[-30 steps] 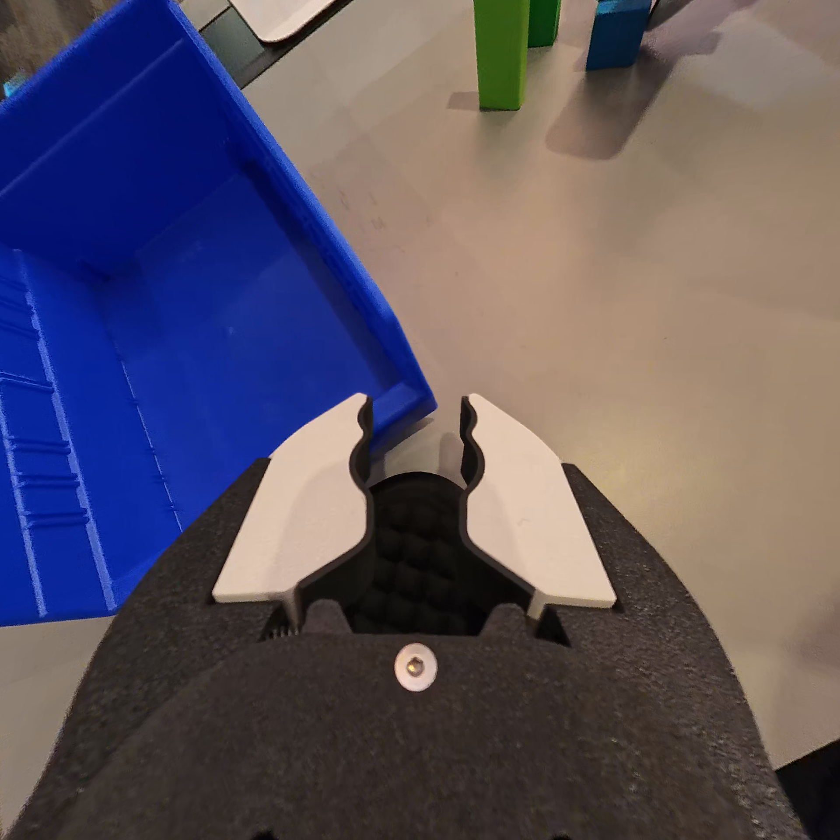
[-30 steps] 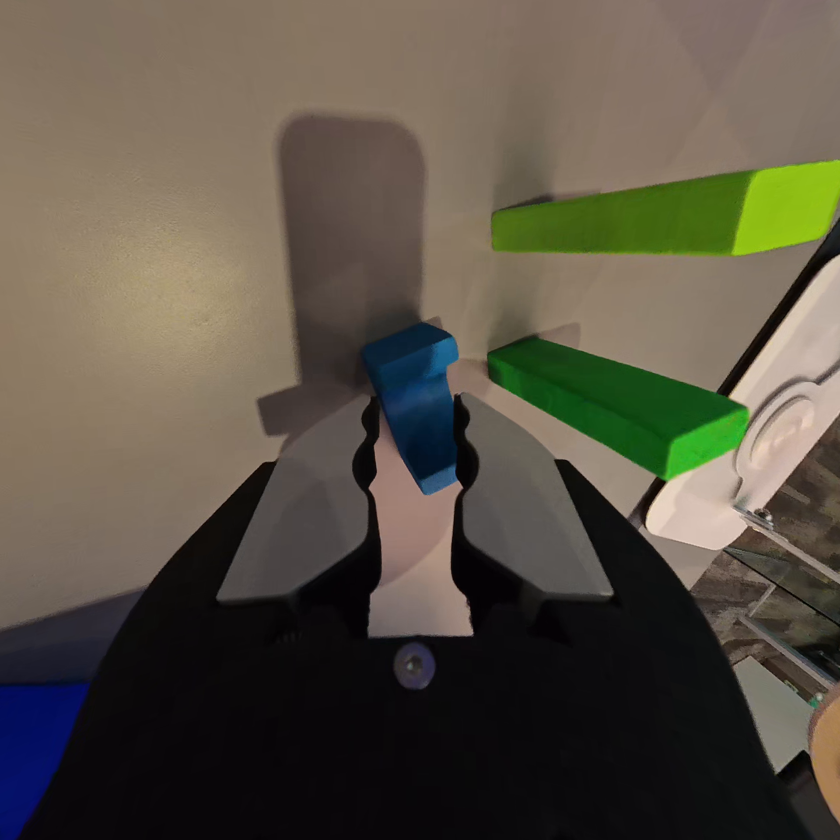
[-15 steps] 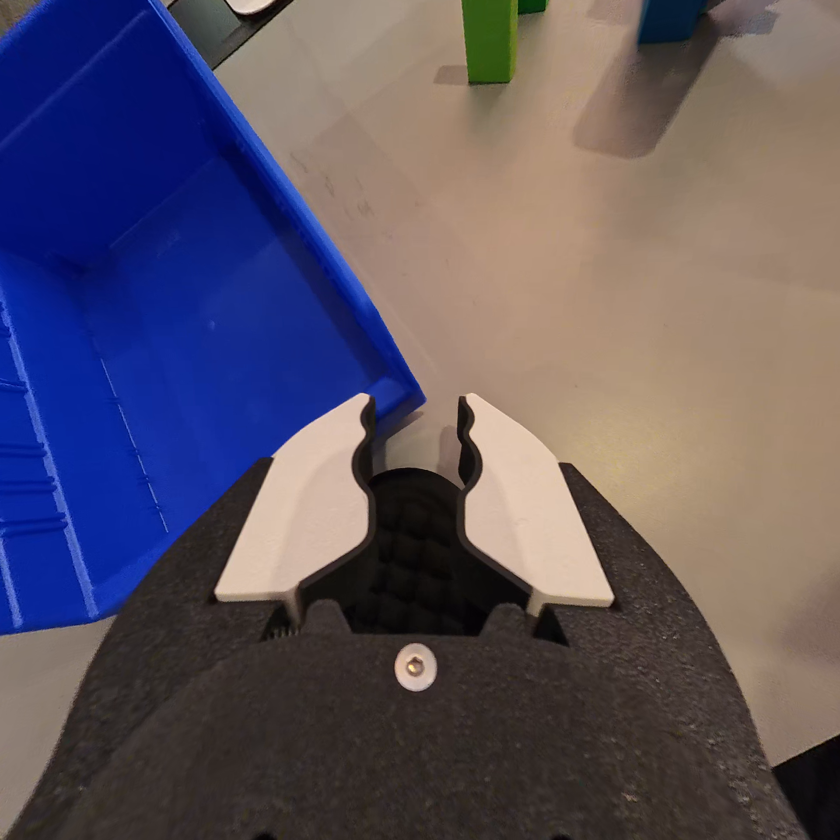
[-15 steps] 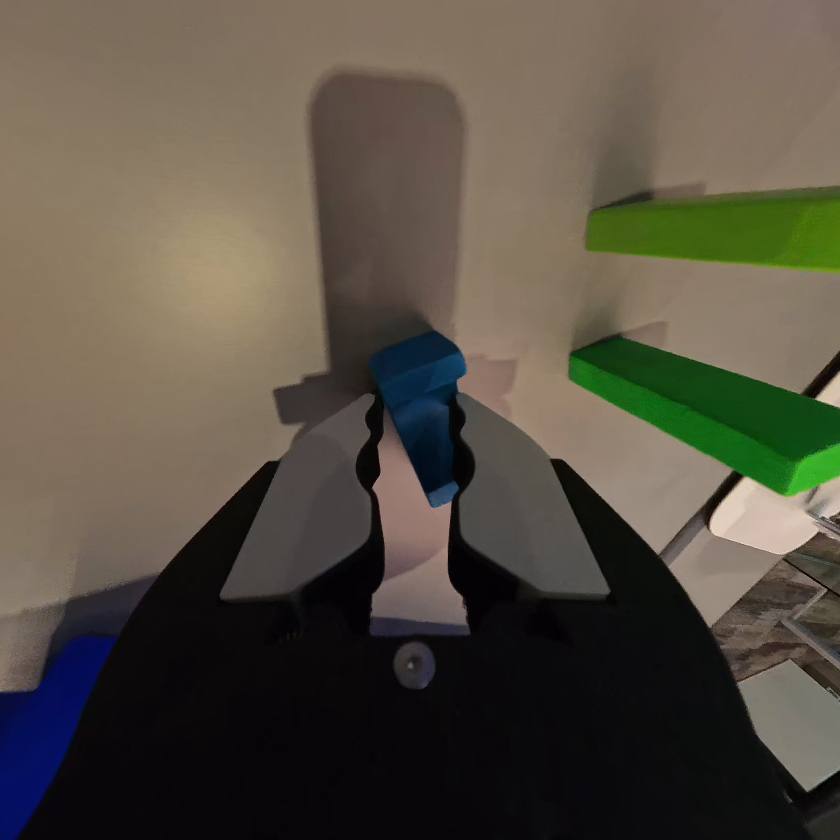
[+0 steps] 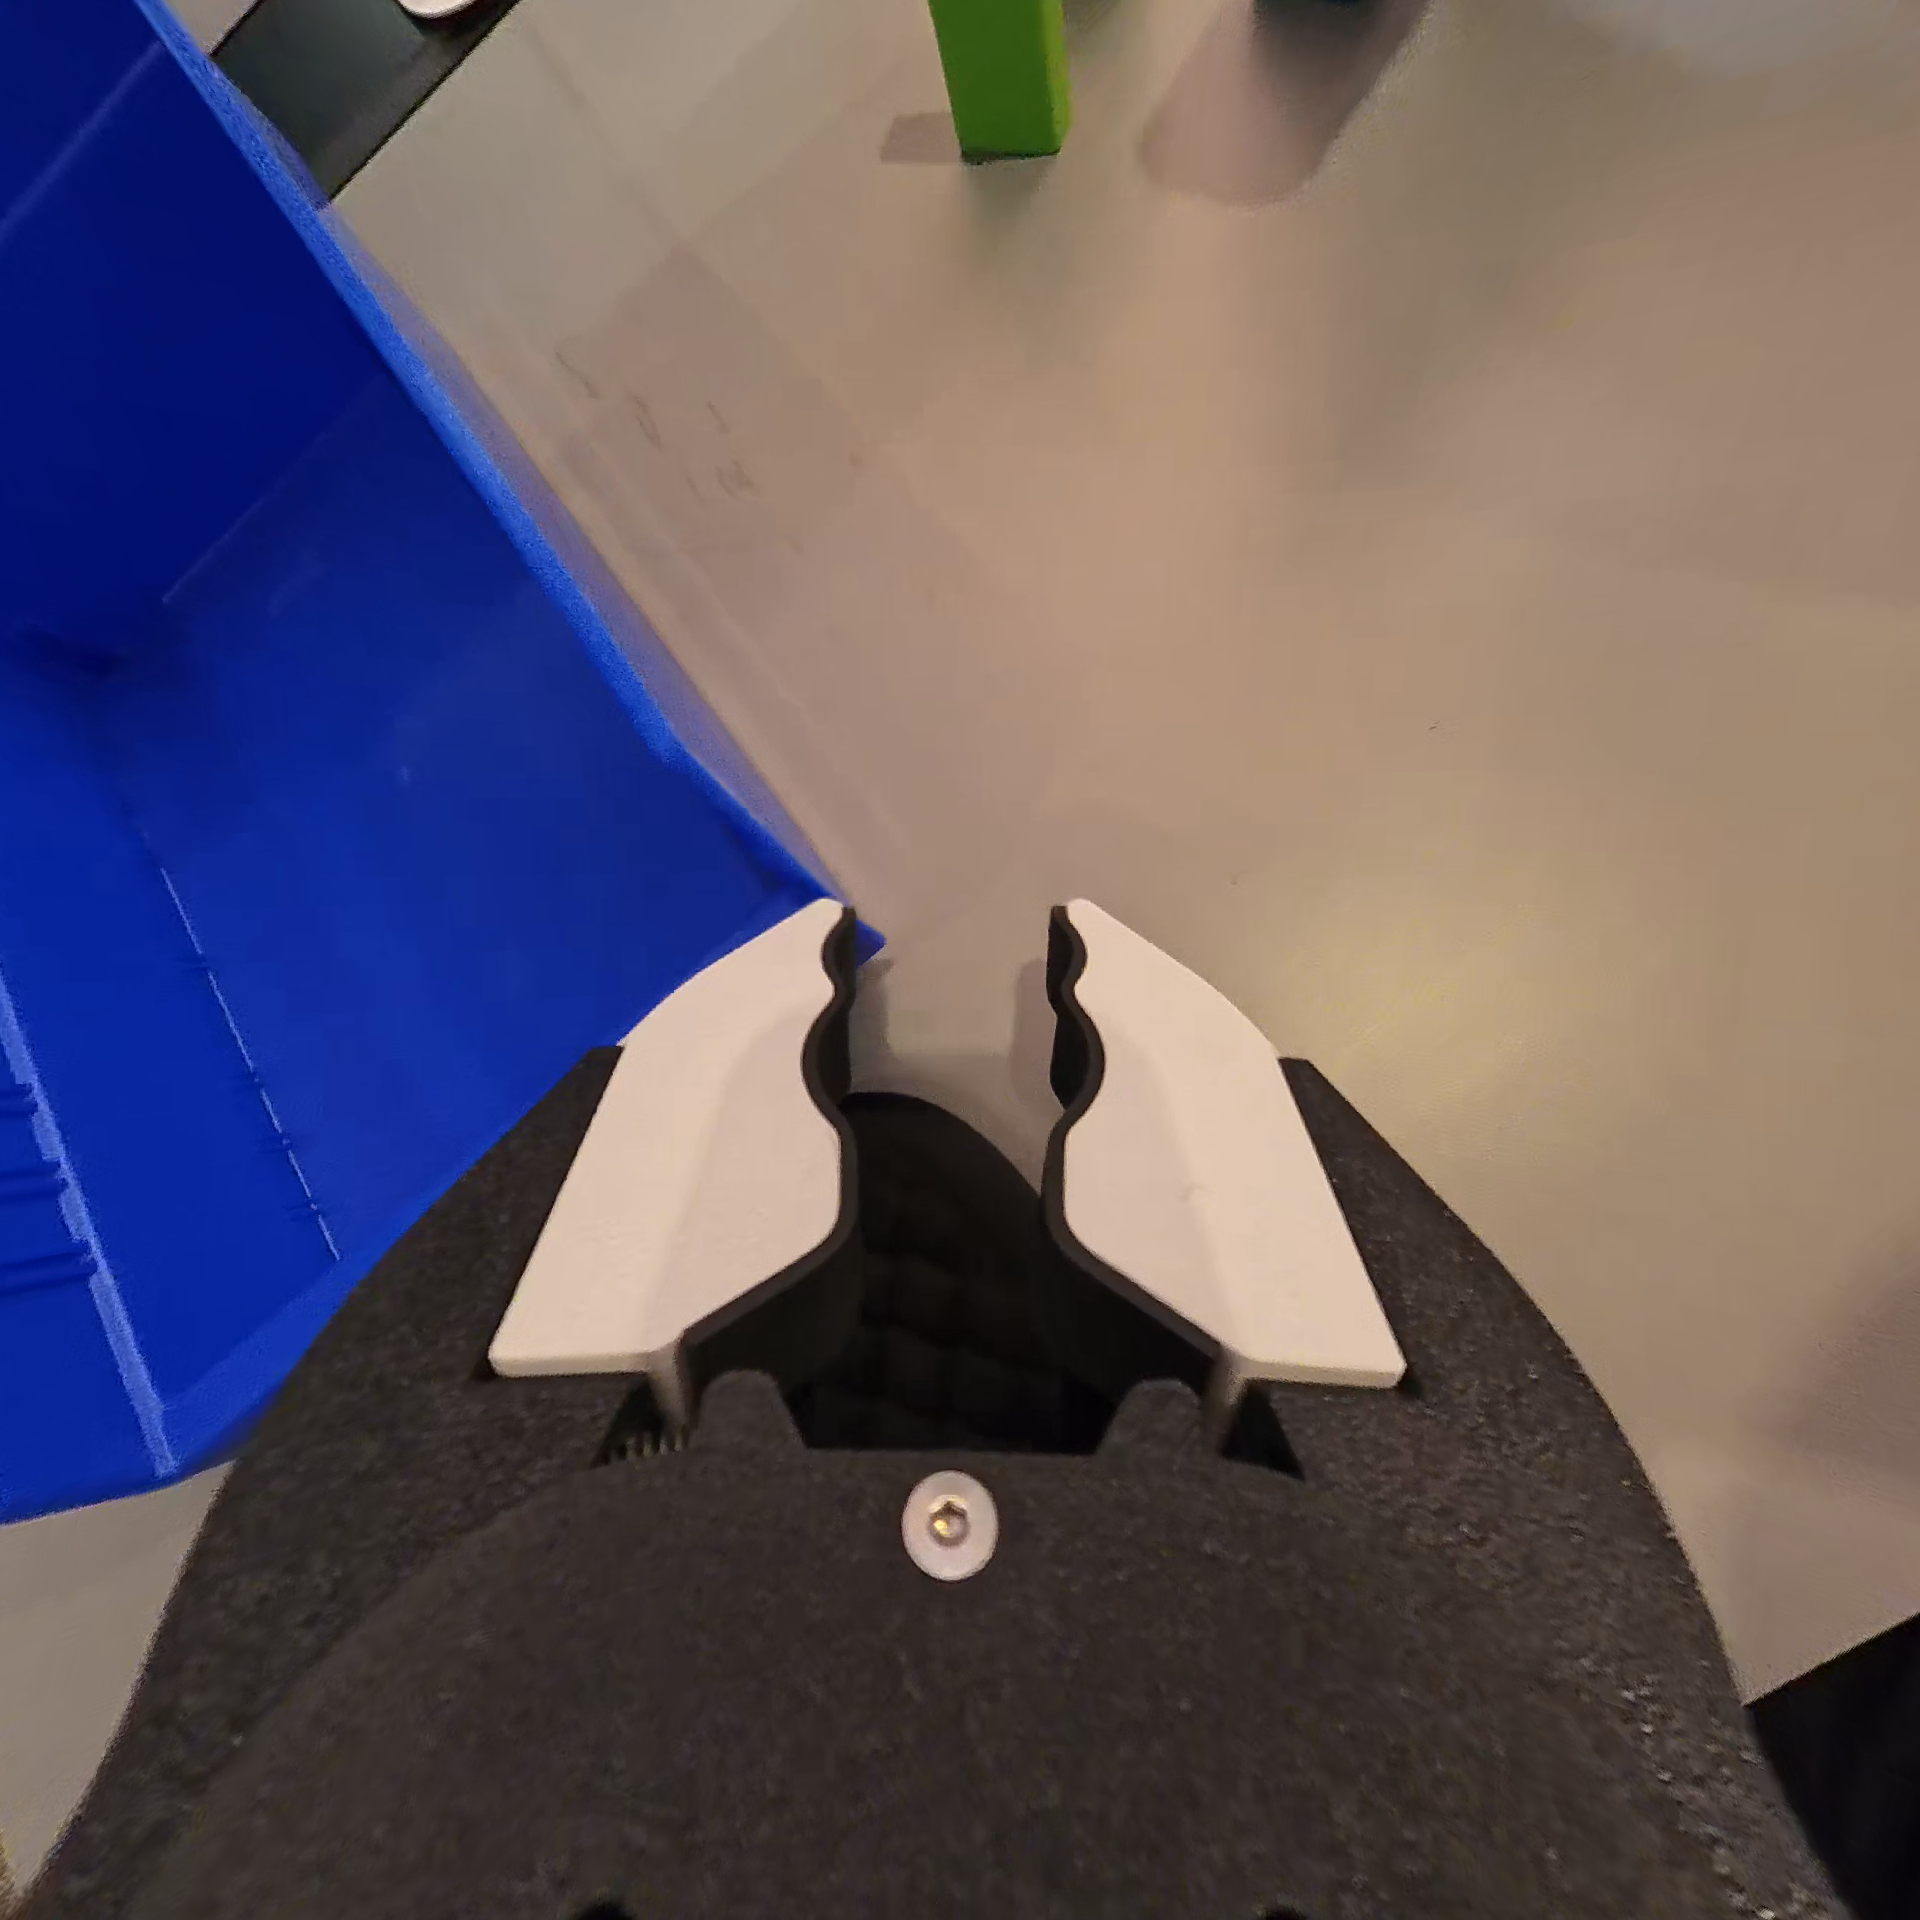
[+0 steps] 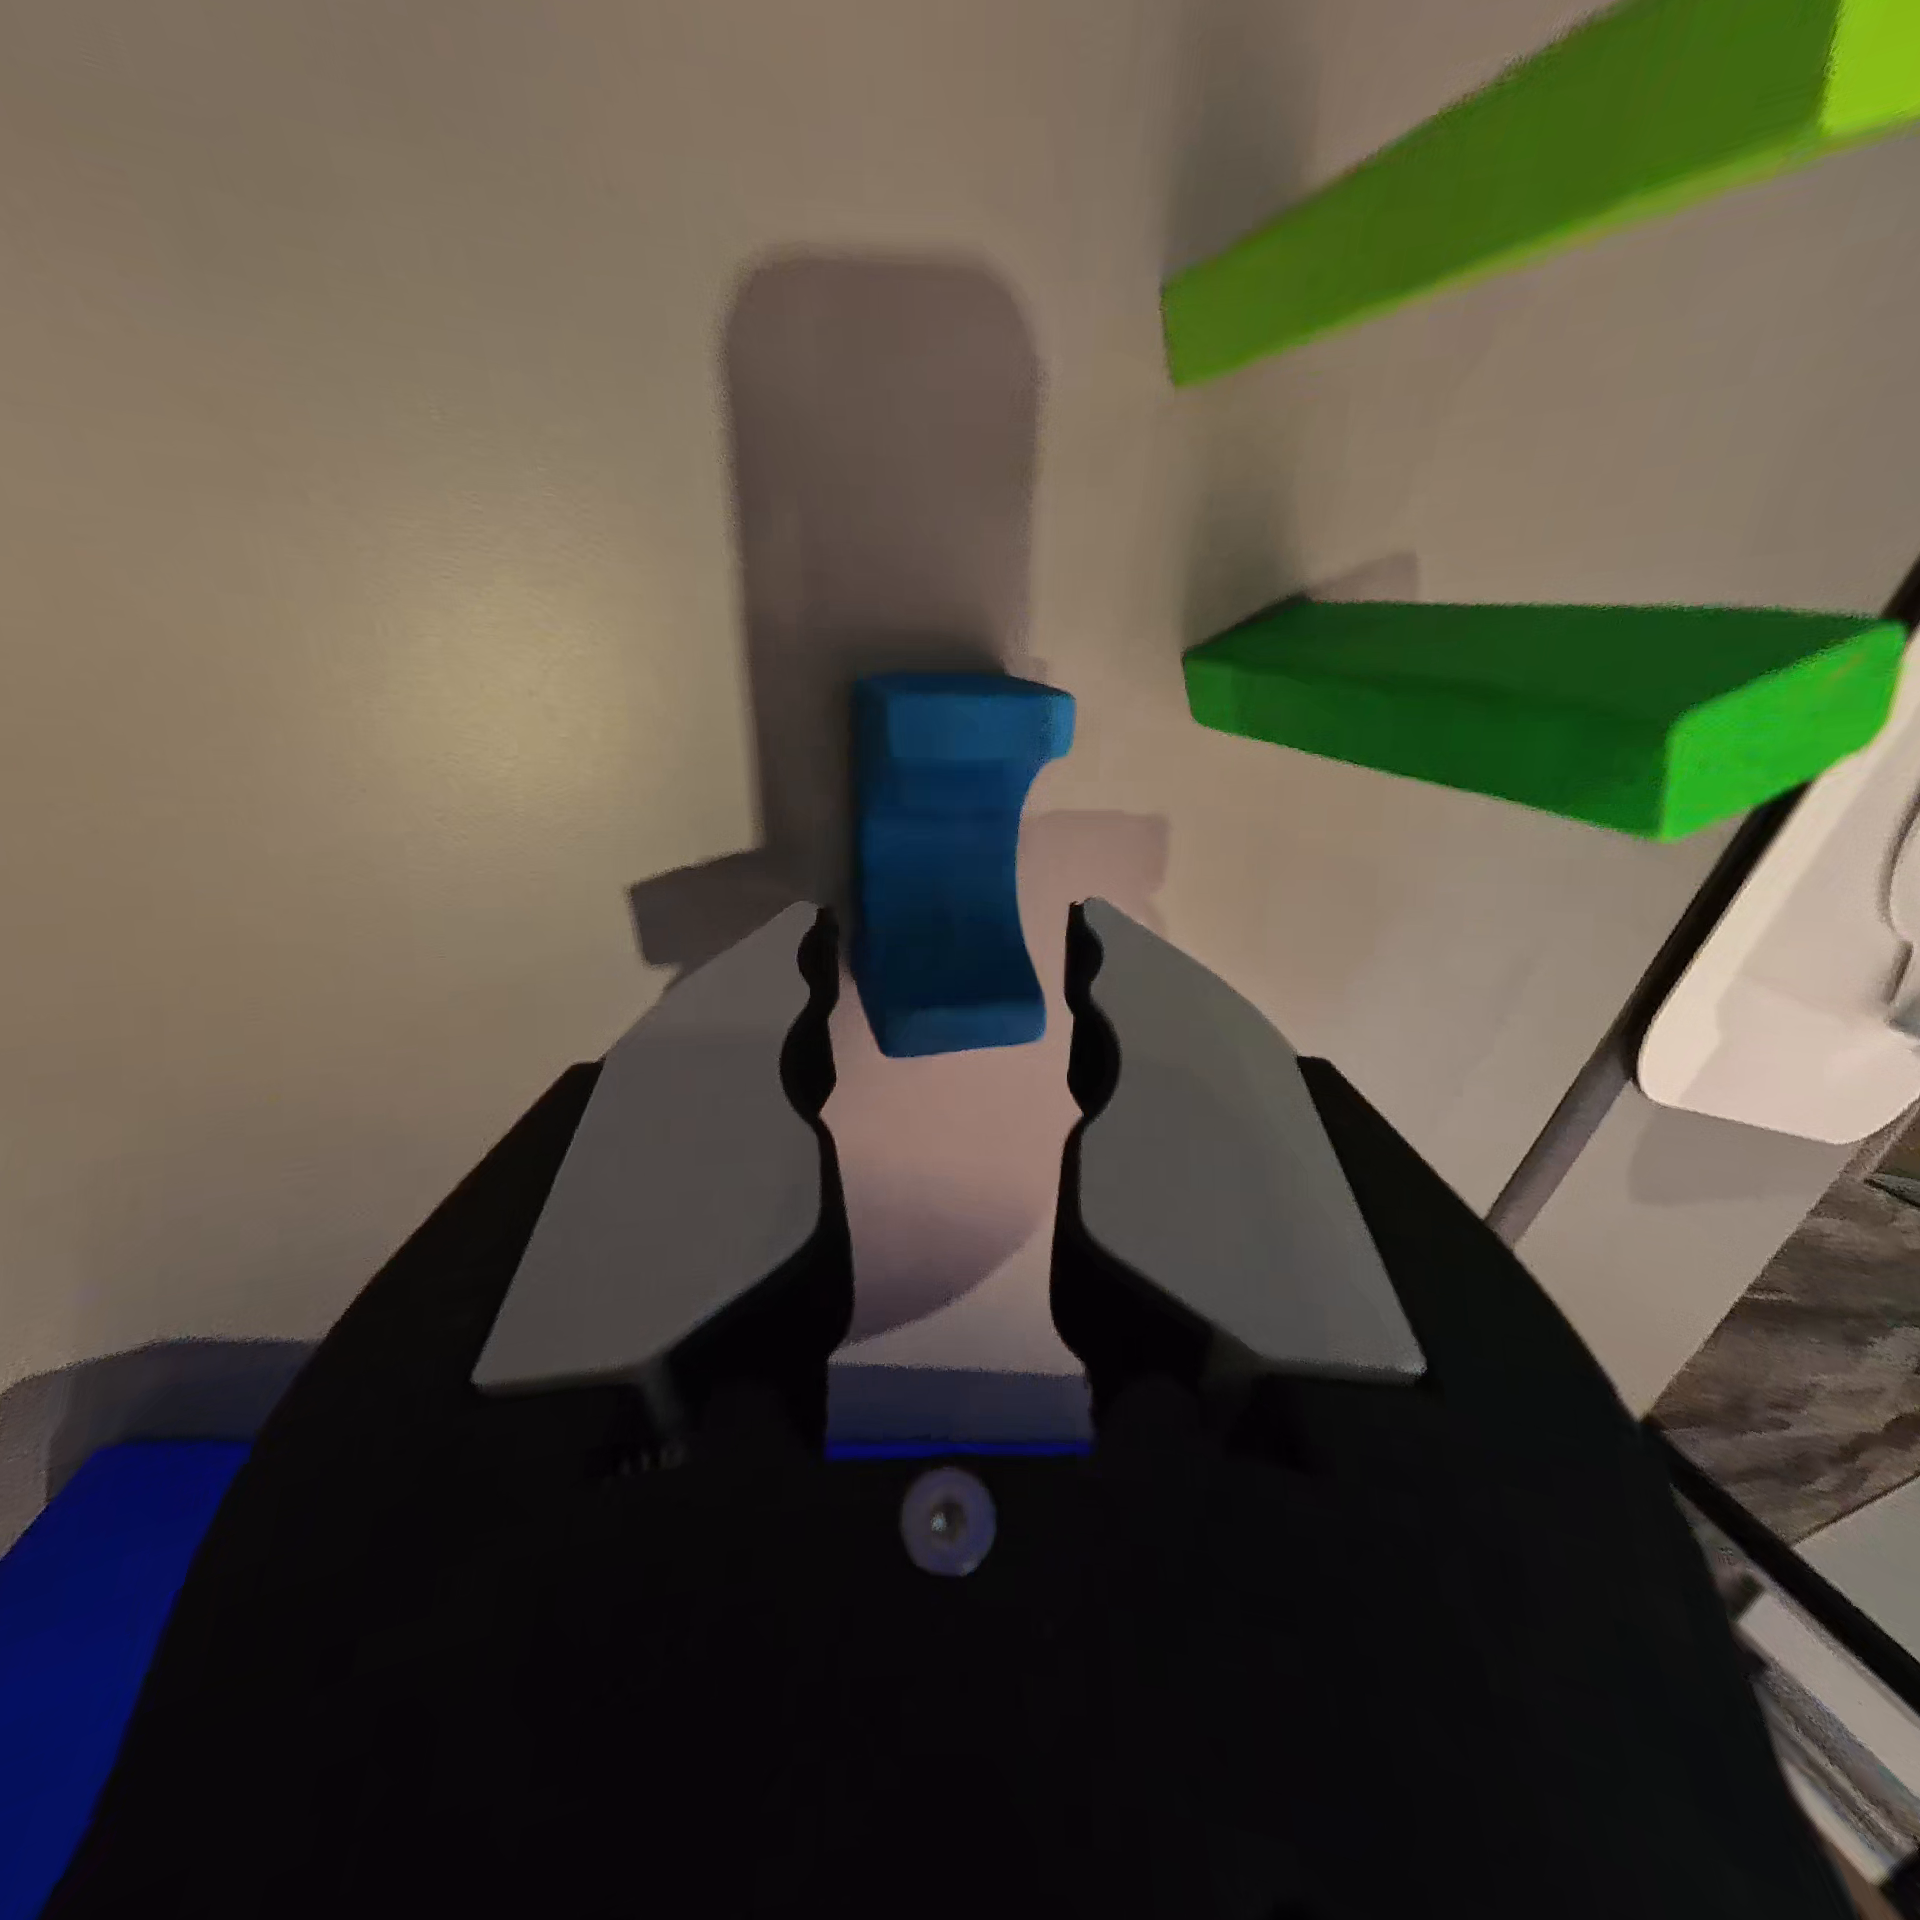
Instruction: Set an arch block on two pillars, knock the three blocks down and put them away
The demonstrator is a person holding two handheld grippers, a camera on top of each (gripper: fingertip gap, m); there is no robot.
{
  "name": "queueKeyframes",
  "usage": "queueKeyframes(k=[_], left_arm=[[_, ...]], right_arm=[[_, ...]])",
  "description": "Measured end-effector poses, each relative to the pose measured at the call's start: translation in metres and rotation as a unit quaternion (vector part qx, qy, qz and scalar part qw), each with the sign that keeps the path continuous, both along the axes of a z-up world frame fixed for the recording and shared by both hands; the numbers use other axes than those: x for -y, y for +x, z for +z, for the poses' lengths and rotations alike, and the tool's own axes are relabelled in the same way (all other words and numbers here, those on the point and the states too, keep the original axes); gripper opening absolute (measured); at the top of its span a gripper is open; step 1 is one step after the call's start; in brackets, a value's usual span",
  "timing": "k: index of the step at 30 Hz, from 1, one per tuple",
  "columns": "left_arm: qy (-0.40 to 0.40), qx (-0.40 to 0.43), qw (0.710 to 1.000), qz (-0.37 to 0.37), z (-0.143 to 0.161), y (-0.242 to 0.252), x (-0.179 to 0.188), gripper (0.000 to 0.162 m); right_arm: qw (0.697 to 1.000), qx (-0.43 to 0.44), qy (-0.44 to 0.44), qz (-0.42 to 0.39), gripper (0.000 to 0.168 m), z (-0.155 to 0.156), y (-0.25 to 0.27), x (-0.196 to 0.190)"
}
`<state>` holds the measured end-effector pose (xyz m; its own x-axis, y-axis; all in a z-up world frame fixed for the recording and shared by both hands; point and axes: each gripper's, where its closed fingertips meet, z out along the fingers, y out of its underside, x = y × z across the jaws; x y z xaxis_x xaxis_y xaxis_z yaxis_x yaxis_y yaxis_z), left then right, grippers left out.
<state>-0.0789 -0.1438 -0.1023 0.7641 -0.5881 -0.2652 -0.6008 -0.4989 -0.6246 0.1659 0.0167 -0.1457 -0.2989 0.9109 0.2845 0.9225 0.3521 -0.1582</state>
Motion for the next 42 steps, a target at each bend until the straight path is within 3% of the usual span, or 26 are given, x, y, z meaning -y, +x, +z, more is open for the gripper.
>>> queueKeyframes(k=[7, 12, 16, 20, 23, 24, 28, 32, 35, 38, 42], left_arm=[[-0.003, 0.024, 0.999, -0.031, 0.0, 0.034, -0.009, 0.037], [0.013, 0.103, 0.99, -0.098, 0.009, 0.092, -0.017, 0.063], [0.028, 0.142, 0.98, -0.138, 0.022, 0.134, -0.026, 0.069], [0.05, 0.16, 0.97, -0.177, 0.04, 0.163, -0.031, 0.068], [0.053, 0.163, 0.962, -0.214, 0.043, 0.177, -0.027, 0.055], [0.057, 0.164, 0.959, -0.223, 0.043, 0.179, -0.026, 0.036], [0.037, 0.171, 0.961, -0.213, 0.038, 0.179, -0.028, 0.035], [-0.003, 0.248, 0.957, -0.15, 0.045, 0.163, -0.038, 0.034], [-0.071, 0.35, 0.926, -0.12, 0.055, 0.156, -0.037, 0.034], [-0.11, 0.402, 0.903, -0.104, 0.061, 0.152, -0.037, 0.034], [-0.122, 0.398, 0.905, -0.093, 0.059, 0.151, -0.037, 0.035]], right_arm=[[0.995, 0.015, -0.068, -0.064, 0.036, -0.009, 0.012, 0.003], [0.994, -0.071, -0.075, -0.029, 0.036, 0.03, -0.009, 0.04], [0.993, -0.099, -0.068, 0.01, 0.036, 0.061, -0.028, 0.08], [0.992, -0.098, -0.064, 0.046, 0.036, 0.077, -0.041, 0.11], [0.992, -0.095, -0.063, 0.057, 0.036, 0.082, -0.046, 0.12], [0.992, -0.092, -0.065, 0.057, 0.036, 0.082, -0.046, 0.122], [0.993, -0.094, -0.055, 0.052, 0.037, 0.079, -0.046, 0.12], [0.981, -0.182, 0.052, 0.05, 0.048, 0.097, -0.061, 0.103], [0.939, -0.274, 0.167, 0.126, 0.047, 0.12, -0.075, 0.121], [0.903, -0.272, 0.287, 0.166, 0.039, 0.122, -0.082, 0.127], [0.877, -0.237, 0.381, 0.173, 0.029, 0.118, -0.088, 0.118]])
